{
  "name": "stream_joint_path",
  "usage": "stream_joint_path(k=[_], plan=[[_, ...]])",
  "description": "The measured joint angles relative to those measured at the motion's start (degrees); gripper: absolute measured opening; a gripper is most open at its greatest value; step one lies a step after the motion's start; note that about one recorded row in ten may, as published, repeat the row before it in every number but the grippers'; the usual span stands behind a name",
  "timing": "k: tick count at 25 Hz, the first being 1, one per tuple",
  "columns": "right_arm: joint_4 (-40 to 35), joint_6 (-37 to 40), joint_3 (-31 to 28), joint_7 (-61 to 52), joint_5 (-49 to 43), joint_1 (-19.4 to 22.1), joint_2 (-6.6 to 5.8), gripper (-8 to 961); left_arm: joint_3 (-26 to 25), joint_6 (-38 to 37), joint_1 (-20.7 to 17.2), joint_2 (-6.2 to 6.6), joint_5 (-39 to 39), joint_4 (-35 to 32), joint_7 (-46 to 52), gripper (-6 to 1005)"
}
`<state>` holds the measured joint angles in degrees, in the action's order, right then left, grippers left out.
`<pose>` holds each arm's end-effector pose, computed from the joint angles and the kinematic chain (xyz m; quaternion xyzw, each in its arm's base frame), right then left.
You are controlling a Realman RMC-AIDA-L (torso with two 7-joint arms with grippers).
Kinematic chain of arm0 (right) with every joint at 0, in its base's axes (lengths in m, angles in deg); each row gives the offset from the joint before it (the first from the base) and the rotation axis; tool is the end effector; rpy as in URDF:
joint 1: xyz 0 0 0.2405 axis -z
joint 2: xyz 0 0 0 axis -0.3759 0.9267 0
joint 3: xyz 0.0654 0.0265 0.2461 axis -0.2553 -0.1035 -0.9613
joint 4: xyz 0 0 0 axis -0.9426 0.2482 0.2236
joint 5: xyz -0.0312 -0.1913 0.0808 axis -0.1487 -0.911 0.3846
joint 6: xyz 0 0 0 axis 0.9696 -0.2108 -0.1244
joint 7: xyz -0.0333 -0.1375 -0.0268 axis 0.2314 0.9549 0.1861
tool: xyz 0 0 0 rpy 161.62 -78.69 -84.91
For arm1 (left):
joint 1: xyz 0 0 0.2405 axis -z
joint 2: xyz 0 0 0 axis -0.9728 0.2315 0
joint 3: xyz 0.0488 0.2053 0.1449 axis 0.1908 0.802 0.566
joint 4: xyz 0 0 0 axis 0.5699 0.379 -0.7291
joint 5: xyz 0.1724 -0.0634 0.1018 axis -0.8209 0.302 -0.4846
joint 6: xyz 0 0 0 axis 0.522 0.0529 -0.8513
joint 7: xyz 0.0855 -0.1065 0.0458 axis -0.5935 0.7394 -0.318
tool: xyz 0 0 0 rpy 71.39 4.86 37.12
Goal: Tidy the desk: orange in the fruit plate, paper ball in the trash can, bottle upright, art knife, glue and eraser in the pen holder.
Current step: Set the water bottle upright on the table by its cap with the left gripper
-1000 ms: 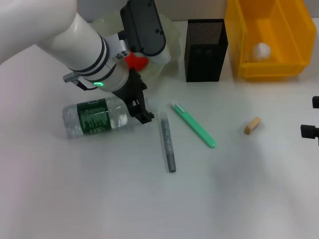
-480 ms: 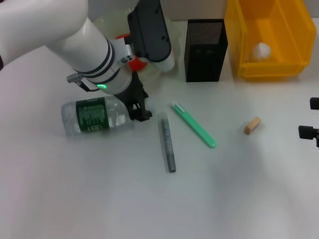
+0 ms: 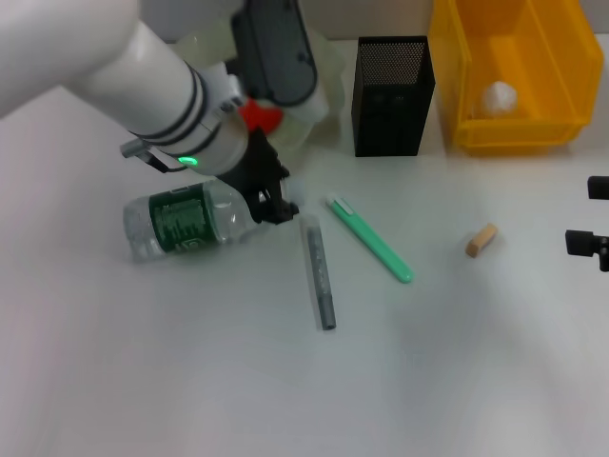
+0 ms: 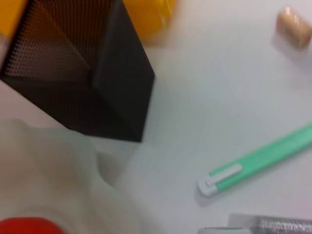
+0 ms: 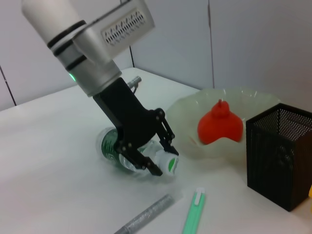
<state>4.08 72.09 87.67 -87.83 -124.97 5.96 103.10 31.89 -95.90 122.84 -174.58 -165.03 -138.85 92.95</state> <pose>0.2863 0.2700 0.1051 -0.9434 0.2136 0.1555 0.2005 -0.1386 0.3942 -0.0718 -0.9668 -0.0192 0.1934 0.1659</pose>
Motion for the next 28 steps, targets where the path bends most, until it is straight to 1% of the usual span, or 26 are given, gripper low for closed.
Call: stream_joint_path(k=[1, 2, 3, 4, 5, 6, 7, 8, 9, 10, 11, 12, 13, 14, 15, 16, 17, 18, 19, 20, 21, 22, 23, 26, 28], plan=[[0.0, 0.0, 0.0, 0.0, 0.0, -0.3, 0.00, 825, -0.8, -0.6, -1.3, 0.09, 0.8, -2.1, 0.0, 446], [0.3, 0.0, 0.1, 0.0, 0.1, -1.1, 0.00, 825, -2.9, -1.4, -3.8, 0.26, 2.5, -5.7, 0.0, 446], [0.5, 0.0, 0.1, 0.0, 0.1, -1.6, 0.00, 825, -2.9, -1.4, -3.8, 0.26, 2.5, -5.7, 0.0, 446], [0.7, 0.0, 0.1, 0.0, 0.1, -2.1, 0.00, 825, -5.4, -2.4, -6.3, 0.33, 4.4, -8.9, 0.0, 446], [0.7, 0.0, 0.1, 0.0, 0.1, -2.1, 0.00, 825, -5.4, -2.4, -6.3, 0.33, 4.4, -8.9, 0.0, 446], [0.8, 0.0, 0.1, 0.0, 0.0, -2.6, 0.00, 825, -6.5, -2.8, -7.5, 0.34, 5.4, -10.3, 0.0, 446], [0.8, 0.0, 0.1, -0.1, -0.1, -3.3, 0.00, 825, -8.9, -3.3, -10.7, 0.40, 7.6, -13.9, 0.0, 445], [0.8, 0.0, 0.1, -0.1, -0.1, -3.3, 0.00, 825, -8.9, -3.3, -10.7, 0.40, 7.6, -13.9, 0.0, 444], [0.8, 0.0, 0.1, -0.2, -0.1, -3.6, 0.00, 826, -11.0, -3.4, -13.7, 0.45, 9.7, -16.8, -0.1, 443], [0.8, 0.0, 0.1, -0.4, -0.1, -3.9, 0.00, 826, -11.0, -3.4, -13.7, 0.45, 9.7, -16.8, -0.1, 443], [0.8, -0.1, 0.1, -0.5, -0.2, -4.2, 0.00, 826, -12.0, -3.3, -15.2, 0.45, 11.0, -18.2, -0.2, 442], [0.8, -0.1, 0.1, -0.8, -0.4, -4.8, 0.00, 826, -13.7, -3.0, -18.2, 0.45, 13.9, -20.6, -0.5, 441], [0.8, -0.1, 0.1, -0.8, -0.4, -4.8, 0.00, 826, -13.7, -3.0, -18.2, 0.45, 13.9, -20.6, -0.5, 440], [0.8, -0.1, 0.1, -1.0, -0.5, -5.1, 0.00, 826, -13.9, -2.8, -19.1, 0.45, 14.7, -21.1, -0.5, 439], [0.8, -0.1, 0.1, -1.3, -0.7, -5.4, 0.00, 826, -14.2, -1.9, -22.1, 0.44, 16.9, -23.0, -0.9, 438], [0.8, -0.1, 0.1, -1.3, -0.7, -5.4, 0.00, 826, -14.2, -1.9, -22.1, 0.44, 16.9, -23.0, -0.9, 438], [0.8, -0.1, 0.1, -1.4, -0.7, -5.7, 0.00, 826, -14.3, -0.4, -24.7, 0.44, 18.9, -24.6, -1.9, 437], [0.8, -0.1, 0.1, -1.4, -0.7, -5.7, 0.00, 825, -14.3, -0.4, -24.7, 0.44, 18.9, -24.6, -1.9, 436], [0.8, -0.1, 0.1, -1.6, -0.8, -6.0, 0.00, 825, -14.3, 0.3, -25.6, 0.43, 20.0, -24.9, -2.3, 435], [0.8, -0.1, 0.1, -1.7, -0.9, -6.2, -0.01, 825, -14.6, 1.4, -27.3, 0.42, 22.3, -25.3, -3.1, 435], [0.8, -0.1, 0.1, -1.7, -0.9, -6.2, -0.01, 825, -14.6, 1.4, -27.3, 0.42, 22.3, -25.3, -3.1, 435], [0.8, -0.2, 0.1, -2.1, -1.0, -6.4, 0.00, 825, -14.8, 2.3, -29.0, 0.41, 25.2, -25.3, -4.3, 436], [0.8, -0.2, 0.1, -2.1, -1.0, -6.4, 0.00, 825, -14.8, 2.3, -29.0, 0.41, 25.2, -25.3, -4.3, 436], [0.9, -0.2, 0.2, -2.4, -1.0, -6.5, 0.00, 825, -14.9, 3.8, -31.2, 0.40, 29.7, -25.3, -6.8, 436], [0.9, -0.2, 0.2, -2.4, -1.0, -6.5, 0.00, 825, -14.9, 4.2, -31.6, 0.40, 30.7, -25.2, -7.5, 437]])
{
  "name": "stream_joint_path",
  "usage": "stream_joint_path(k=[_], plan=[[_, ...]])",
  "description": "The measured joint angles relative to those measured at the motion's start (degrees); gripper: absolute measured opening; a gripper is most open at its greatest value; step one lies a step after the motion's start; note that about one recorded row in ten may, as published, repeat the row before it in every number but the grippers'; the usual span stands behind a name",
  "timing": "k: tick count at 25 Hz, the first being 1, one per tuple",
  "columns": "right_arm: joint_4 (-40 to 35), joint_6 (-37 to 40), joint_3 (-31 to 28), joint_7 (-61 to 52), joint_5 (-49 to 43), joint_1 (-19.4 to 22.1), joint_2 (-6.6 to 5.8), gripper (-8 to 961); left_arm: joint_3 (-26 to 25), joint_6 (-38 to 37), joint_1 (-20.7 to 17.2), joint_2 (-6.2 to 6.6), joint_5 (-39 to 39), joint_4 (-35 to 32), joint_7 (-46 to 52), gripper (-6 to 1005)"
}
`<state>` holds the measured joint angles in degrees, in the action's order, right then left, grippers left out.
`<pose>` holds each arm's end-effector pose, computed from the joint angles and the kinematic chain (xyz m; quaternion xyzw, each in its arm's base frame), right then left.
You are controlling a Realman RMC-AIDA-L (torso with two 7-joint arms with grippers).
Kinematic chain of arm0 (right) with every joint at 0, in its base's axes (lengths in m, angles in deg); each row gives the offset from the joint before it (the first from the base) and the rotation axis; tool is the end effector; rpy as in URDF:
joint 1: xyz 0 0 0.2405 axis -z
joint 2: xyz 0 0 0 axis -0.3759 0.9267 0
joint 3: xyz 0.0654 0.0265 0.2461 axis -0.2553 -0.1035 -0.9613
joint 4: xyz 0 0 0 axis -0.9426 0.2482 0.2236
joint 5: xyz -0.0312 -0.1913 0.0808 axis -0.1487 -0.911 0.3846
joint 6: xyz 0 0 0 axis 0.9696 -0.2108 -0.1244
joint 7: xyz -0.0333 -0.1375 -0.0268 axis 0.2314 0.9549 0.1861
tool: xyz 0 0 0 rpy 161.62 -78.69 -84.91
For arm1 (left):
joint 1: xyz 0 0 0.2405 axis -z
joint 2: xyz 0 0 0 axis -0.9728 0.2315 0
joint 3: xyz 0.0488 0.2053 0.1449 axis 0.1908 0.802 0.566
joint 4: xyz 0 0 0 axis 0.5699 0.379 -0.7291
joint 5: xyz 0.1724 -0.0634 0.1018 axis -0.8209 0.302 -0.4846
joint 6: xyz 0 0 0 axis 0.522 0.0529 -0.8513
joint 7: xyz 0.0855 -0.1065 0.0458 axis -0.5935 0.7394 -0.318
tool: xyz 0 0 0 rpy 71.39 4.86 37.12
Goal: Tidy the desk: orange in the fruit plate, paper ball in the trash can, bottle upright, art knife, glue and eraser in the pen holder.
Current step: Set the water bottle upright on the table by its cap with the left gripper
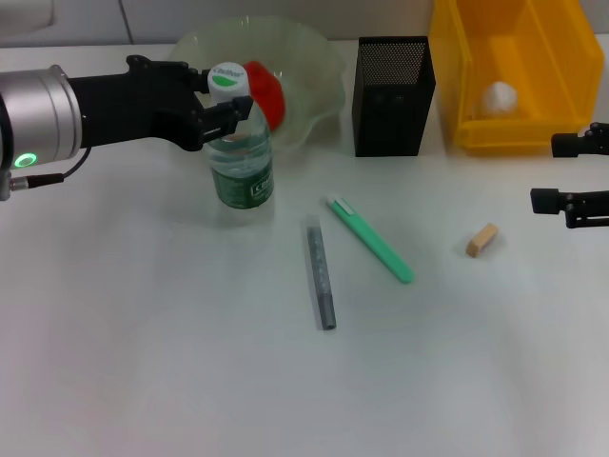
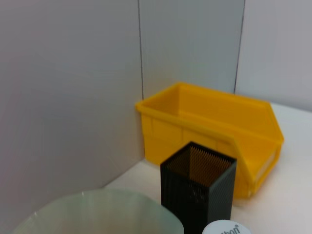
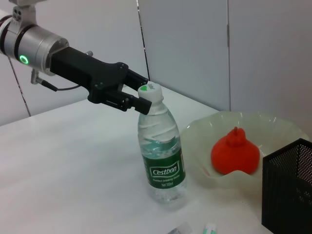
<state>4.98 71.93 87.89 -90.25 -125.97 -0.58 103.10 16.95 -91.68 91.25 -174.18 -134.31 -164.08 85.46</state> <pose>0.2572 0.3003 0.1013 -0.9509 0.1882 0.1656 0.1816 -0.1797 0.3467 0.0269 -0.9323 -0.1886 -0.1298 0.2800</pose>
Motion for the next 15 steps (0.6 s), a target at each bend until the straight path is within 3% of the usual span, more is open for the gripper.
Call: stream_joint_path(k=[8, 15], plan=[[0.8, 0.0, 0.0, -0.1, 0.0, -0.1, 0.00, 826, -0.5, 4.4, -3.5, 0.00, 9.1, 3.0, -6.2, 440], [1.2, 0.0, 0.0, -0.1, 0.0, -0.1, 0.00, 825, -6.9, 5.5, -4.1, 0.08, 13.0, 7.2, -11.6, 443]])
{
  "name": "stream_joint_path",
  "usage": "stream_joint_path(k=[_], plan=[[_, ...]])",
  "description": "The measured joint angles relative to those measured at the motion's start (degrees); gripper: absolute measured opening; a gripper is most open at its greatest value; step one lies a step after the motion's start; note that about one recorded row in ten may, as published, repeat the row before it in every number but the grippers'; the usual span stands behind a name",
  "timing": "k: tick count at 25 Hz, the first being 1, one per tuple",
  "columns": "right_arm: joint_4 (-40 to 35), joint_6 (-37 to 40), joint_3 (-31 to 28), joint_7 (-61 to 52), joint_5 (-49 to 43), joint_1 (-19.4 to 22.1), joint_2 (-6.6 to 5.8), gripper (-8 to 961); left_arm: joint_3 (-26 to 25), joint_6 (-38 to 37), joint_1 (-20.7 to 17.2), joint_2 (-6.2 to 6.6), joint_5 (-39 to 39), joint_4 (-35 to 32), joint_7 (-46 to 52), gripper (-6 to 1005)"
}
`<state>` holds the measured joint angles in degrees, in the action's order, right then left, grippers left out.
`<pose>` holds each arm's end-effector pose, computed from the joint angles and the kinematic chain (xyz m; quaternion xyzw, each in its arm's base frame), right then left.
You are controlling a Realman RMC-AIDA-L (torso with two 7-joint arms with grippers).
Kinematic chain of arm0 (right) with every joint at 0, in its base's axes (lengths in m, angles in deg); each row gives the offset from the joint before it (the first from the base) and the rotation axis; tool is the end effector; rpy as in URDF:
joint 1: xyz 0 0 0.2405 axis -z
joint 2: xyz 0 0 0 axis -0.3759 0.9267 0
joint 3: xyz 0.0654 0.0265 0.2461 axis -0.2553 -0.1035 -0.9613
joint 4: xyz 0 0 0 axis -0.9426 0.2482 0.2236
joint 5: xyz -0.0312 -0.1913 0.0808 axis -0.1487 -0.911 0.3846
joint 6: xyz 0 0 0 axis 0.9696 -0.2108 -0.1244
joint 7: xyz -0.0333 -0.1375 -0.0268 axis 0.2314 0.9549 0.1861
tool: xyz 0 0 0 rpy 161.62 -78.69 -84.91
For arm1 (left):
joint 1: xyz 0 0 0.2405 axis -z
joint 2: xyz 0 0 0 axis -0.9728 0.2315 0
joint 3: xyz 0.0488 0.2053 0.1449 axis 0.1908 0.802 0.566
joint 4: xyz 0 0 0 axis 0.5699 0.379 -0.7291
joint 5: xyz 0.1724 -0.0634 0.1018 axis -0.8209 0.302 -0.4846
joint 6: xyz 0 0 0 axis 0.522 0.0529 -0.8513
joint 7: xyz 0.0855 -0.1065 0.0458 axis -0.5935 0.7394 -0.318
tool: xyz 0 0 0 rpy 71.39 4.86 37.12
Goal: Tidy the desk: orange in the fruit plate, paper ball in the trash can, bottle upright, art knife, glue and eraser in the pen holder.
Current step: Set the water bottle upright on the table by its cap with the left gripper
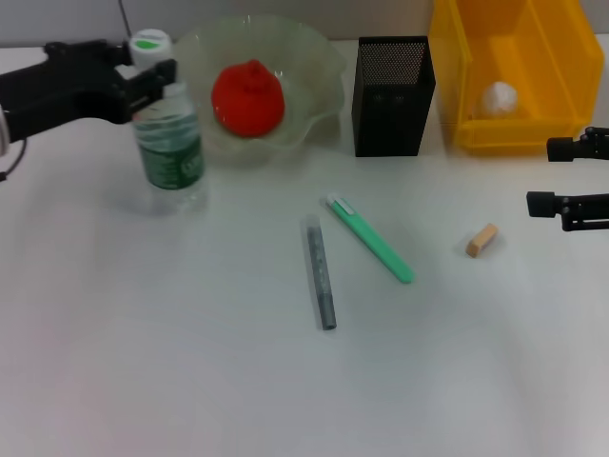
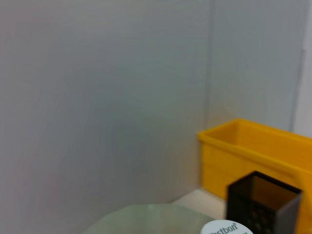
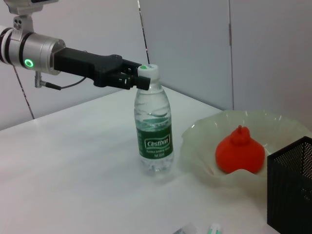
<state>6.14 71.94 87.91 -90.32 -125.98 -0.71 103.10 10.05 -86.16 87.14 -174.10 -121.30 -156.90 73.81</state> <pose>0.2583 0.3001 0.0981 -0.9500 0.1945 0.1702 0.1751 -0.2259 0.3488 0.0548 -0.8860 -0.2281 -0.1973 0.3523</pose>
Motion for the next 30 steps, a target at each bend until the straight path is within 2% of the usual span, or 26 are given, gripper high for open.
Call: stream_joint_path(k=[4, 9, 30], plan=[[0.1, 0.0, 0.0, 0.0, 0.0, 0.0, 0.00, 825, -3.5, 0.2, 0.3, 0.01, 0.2, 2.5, -1.5, 445], [0.2, 0.0, 0.0, 0.0, 0.0, -0.1, 0.00, 825, -4.9, 0.4, 1.3, 0.01, 0.4, 5.5, -2.9, 447], [1.0, -1.2, 0.6, 0.1, 0.0, -0.9, 0.00, 826, -4.7, 0.0, 2.5, 0.18, 3.4, 9.7, -7.4, 455]])
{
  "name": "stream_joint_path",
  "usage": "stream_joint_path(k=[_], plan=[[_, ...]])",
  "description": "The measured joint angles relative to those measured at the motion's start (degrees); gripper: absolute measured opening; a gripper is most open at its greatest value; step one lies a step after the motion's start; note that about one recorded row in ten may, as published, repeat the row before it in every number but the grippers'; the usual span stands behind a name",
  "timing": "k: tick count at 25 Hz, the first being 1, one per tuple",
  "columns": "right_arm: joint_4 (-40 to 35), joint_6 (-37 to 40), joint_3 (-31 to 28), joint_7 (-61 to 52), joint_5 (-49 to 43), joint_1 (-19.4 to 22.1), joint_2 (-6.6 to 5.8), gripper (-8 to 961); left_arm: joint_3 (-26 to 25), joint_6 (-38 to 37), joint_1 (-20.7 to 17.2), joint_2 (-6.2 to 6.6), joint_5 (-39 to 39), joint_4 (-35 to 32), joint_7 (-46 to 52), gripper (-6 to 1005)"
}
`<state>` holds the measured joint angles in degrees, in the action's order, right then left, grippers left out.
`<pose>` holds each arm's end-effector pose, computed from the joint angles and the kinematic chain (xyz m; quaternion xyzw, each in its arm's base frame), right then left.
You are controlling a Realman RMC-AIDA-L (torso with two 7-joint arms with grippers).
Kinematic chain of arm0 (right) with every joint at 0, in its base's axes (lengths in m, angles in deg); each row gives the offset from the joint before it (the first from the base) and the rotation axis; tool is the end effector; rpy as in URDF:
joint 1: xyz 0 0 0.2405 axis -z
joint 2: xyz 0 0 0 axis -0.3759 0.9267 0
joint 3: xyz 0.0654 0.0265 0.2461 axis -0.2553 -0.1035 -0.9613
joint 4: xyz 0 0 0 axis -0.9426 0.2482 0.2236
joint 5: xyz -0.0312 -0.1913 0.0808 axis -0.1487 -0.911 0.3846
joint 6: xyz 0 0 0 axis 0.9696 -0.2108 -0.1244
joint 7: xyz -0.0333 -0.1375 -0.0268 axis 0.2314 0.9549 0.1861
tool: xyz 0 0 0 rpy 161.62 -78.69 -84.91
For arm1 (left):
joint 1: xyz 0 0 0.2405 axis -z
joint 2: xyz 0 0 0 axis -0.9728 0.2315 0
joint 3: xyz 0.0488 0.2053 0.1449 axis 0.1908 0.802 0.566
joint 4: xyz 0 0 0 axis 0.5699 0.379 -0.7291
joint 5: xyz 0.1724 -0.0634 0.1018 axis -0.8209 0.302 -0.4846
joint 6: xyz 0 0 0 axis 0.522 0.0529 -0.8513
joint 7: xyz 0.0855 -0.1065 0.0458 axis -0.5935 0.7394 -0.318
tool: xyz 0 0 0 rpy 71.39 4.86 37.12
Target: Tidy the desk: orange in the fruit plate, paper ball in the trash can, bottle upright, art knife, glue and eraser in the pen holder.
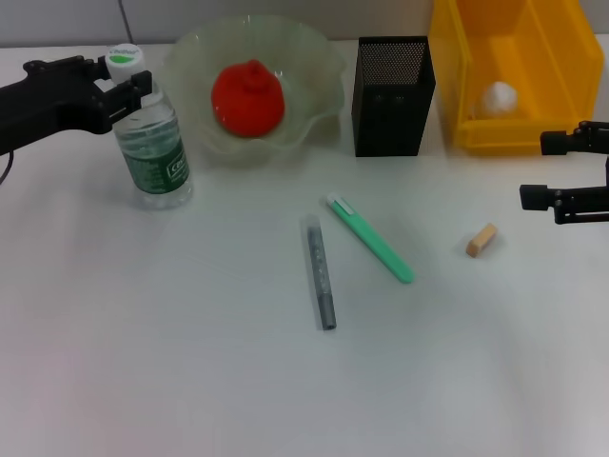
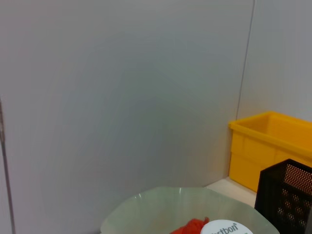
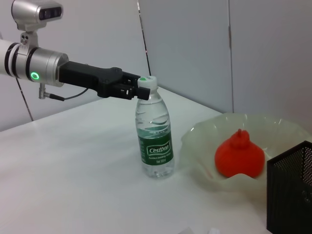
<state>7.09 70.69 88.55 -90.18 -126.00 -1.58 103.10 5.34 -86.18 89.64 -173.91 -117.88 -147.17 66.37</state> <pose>0.2554 0.3063 0.0946 -0.9505 0.1914 0.1710 0.1752 -0.2560 0.3557 0.0526 -0.8757 -0.2467 -0.2000 0.3637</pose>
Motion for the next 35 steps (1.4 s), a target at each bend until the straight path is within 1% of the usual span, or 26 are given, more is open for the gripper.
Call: stream_joint_path(k=[5, 12, 17, 18, 19, 20, 21, 23, 24, 25, 26, 28, 29, 30, 32, 33, 34, 35], plan=[[0.0, -1.1, 2.1, -0.4, -0.1, 0.2, -0.06, 826, 0.1, 0.1, 0.1, -0.21, 0.1, 0.4, -1.1, 457], [0.0, -1.3, 2.2, -0.5, -0.6, 0.1, -0.03, 825, -0.3, -1.3, -0.1, -0.13, 0.9, 0.7, -1.6, 460], [0.1, -1.5, 2.3, -0.5, -0.6, 0.1, 0.00, 826, -0.7, -2.3, -0.8, -0.06, 1.6, 0.5, -2.2, 684], [0.1, -1.6, 2.3, -0.5, -0.5, 0.0, 0.00, 826, -1.0, -2.3, -1.1, -0.05, 2.0, 0.3, -2.4, 696], [0.1, -1.6, 2.4, -0.7, -0.4, -0.2, 0.03, 826, -2.4, -3.2, -1.8, -0.04, 2.8, -0.4, -2.5, 708], [0.1, -1.6, 2.4, -0.7, -0.4, -0.2, 0.03, 826, -2.4, -3.2, -1.8, -0.04, 2.8, -0.4, -2.5, 720], [-0.1, -1.6, 2.4, -1.2, -0.4, -0.5, 0.05, 826, -3.6, -4.0, -2.2, -0.01, 3.4, -0.7, -2.5, 732], [-0.8, -1.6, 3.2, -2.7, -0.4, -0.9, 0.07, 826, -7.5, -7.8, -3.0, 0.07, 5.3, -1.0, -3.2, 755], [-2.3, -2.2, 6.0, -4.9, -0.6, -1.1, 0.09, 825, -9.9, -11.1, -3.2, 0.12, 6.6, -0.4, -4.2, 767], [-2.3, -2.2, 6.0, -4.9, -0.6, -1.1, 0.09, 825, -14.1, -16.8, -3.3, 0.21, 8.1, 1.1, -5.9, 779], [-3.5, -3.1, 8.0, -6.2, -0.7, -1.1, 0.11, 825, -16.0, -19.8, -3.3, 0.22, 8.6, 2.0, -6.9, 791], [-5.9, -5.7, 12.2, -9.8, -0.9, -1.1, 0.13, 825, -21.8, -28.2, -3.0, 0.53, 9.2, 5.3, -9.8, 815], [-8.9, -8.1, 17.1, -14.9, -2.2, -1.3, 0.08, 825, -26.0, -35.4, -2.7, 1.35, 9.1, 9.1, -12.5, 815], [-8.9, -8.1, 17.1, -14.9, -2.2, -1.3, 0.08, 825, -26.0, -35.4, -2.7, 1.35, 9.1, 9.1, -12.5, 815], [-11.8, -9.3, 21.2, -20.2, -5.5, -2.6, -0.02, 825, -27.8, -41.3, -2.7, 3.06, 9.0, 13.8, -15.2, 815], [-12.7, -9.4, 22.5, -22.5, -7.5, -3.6, -0.04, 825, -28.0, -42.8, -2.7, 3.58, 9.0, 15.2, -16.0, 815], [-13.8, -8.8, 25.5, -28.2, -13.2, -6.8, -0.09, 825, -28.2, -46.4, -2.8, 5.14, 9.0, 19.9, -19.4, 815], [-13.8, -8.8, 25.5, -28.2, -13.2, -6.8, -0.09, 825, -28.2, -46.4, -2.8, 5.14, 9.0, 19.9, -19.4, 815]])
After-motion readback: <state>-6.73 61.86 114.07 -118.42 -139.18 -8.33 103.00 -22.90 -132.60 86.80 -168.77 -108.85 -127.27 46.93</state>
